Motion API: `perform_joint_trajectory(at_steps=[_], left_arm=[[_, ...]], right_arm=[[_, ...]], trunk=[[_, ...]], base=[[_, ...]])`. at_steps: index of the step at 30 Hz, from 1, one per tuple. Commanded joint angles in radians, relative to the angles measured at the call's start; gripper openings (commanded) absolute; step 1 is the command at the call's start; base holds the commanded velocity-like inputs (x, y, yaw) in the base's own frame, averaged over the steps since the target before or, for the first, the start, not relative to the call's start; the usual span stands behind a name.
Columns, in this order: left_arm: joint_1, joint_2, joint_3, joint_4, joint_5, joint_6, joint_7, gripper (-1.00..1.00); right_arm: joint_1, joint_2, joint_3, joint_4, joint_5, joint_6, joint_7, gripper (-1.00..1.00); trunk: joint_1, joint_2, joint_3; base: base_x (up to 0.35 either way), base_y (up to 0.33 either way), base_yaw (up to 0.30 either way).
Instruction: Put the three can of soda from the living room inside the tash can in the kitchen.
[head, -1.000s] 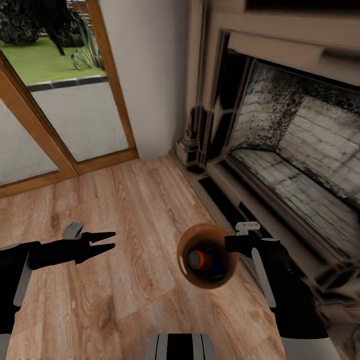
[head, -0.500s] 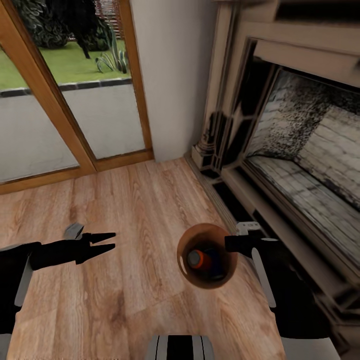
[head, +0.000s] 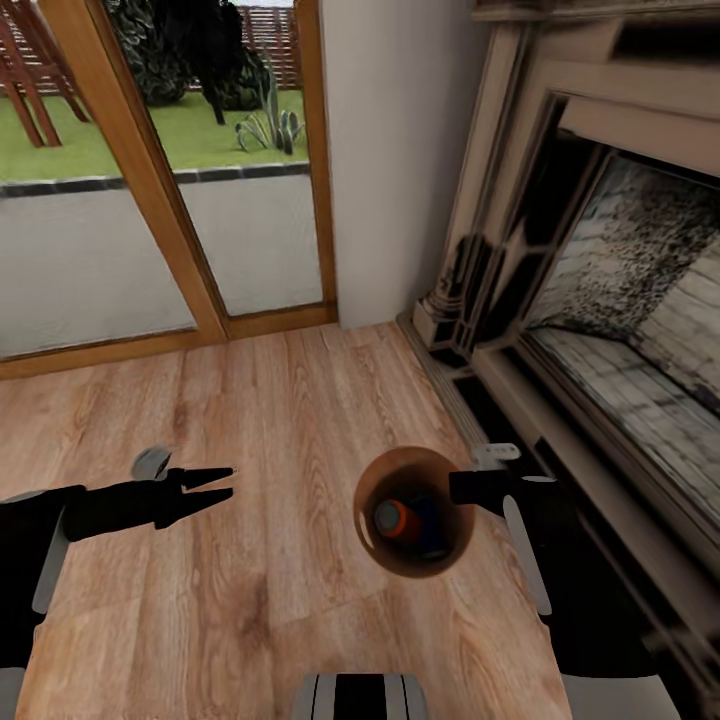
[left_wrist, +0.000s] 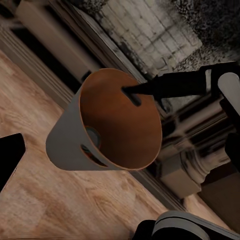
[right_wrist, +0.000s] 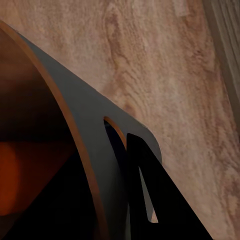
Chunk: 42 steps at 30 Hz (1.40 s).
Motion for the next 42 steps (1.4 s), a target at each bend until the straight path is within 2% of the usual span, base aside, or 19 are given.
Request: perform_joint_trajectory(at_steps=[1, 3, 7, 42], left_arm=[[0.0, 0.0, 0.0, 0.002, 0.001, 0.0, 0.012, 1.0], [0.0, -0.001, -0.001, 0.004, 0.001, 0.0, 0.037, 1.0], [0.0, -0.004, -0.001, 0.005, 0.001, 0.0, 0.048, 1.0], [0.0, -0.006, -0.002, 0.006, 0.002, -0.001, 0.049, 1.0]], right_arm=[[0.0, 0.0, 0.0, 0.0, -0.018, 0.0, 0.001, -1.0], [0.0, 0.0, 0.0, 0.0, -0.018, 0.0, 0.001, -1.0], [0.0, 0.001, 0.0, 0.0, -0.018, 0.0, 0.001, -1.0], [0.0, 0.001, 0.0, 0.0, -0.018, 0.0, 0.001, -1.0]], trunk=[[0.0, 0.0, 0.001], [0.0, 0.0, 0.004], [0.0, 0.0, 0.009], [0.0, 0.0, 0.056]], base=[[0.0, 0.0, 0.207], [0.0, 0.0, 0.207], [0.0, 0.0, 0.207], [0.0, 0.0, 0.207]])
